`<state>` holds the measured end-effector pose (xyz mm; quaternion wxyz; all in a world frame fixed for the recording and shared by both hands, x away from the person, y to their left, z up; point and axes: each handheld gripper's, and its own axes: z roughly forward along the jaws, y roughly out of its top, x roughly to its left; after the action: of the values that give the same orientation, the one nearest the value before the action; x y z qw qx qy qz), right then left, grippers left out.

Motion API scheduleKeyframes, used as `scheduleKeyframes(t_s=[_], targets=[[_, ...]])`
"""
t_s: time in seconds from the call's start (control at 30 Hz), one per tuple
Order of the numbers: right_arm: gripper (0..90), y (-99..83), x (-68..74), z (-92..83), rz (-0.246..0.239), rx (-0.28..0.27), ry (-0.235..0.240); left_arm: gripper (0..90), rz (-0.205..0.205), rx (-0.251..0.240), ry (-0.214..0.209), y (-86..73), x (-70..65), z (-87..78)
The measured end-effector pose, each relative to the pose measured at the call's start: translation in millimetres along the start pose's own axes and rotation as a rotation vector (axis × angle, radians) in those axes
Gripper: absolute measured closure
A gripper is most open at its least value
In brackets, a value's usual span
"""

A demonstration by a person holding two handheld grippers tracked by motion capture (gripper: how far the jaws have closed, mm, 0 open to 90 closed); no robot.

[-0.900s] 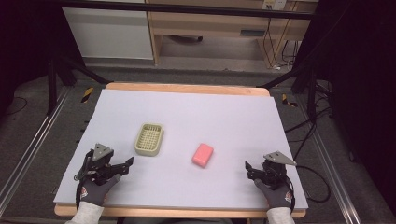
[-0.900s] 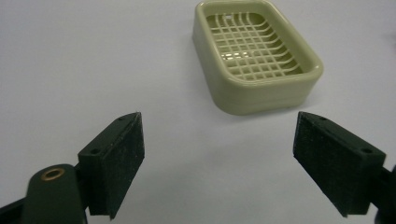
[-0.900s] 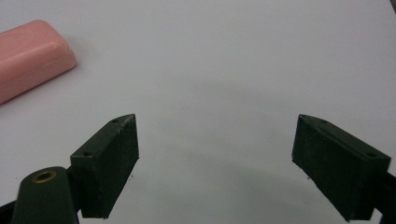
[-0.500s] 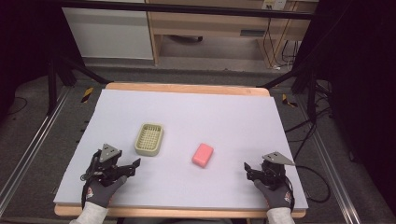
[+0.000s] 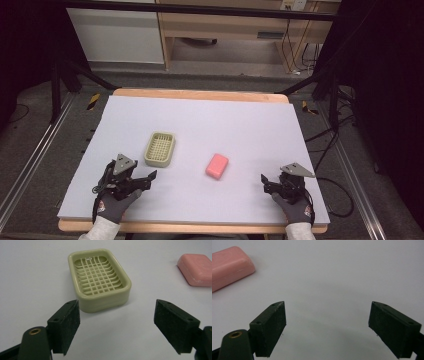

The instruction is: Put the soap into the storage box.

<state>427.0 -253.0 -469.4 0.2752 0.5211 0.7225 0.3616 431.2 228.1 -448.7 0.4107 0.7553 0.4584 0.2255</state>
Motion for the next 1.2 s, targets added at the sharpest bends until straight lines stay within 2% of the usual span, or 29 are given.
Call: scheduleKeyframes(t_s=[0.07, 0.5, 0.7, 1.2], targets=[[14.7, 0.1, 0.2, -0.5, 0.005, 0.001, 0.001, 21.1, 0.012, 0.004, -0.007, 1.4, -2.2, -0.1], [14.7, -0.1, -0.4, 0.0, 0.006, 0.0, -0.012, 23.6, 0.023, -0.012, -0.026, 11.5, -10.7, -1.6], [15.3, 0.0, -0.6, -0.5, 0.007, -0.003, -0.014, 23.6, 0.012, -0.03, -0.041, 23.0, -12.9, -4.6], [15.5, 0.1, -0.6, -1.5, 0.009, -0.002, -0.021, 23.9, 0.023, -0.074, -0.058, 45.0, -23.1, -3.7]])
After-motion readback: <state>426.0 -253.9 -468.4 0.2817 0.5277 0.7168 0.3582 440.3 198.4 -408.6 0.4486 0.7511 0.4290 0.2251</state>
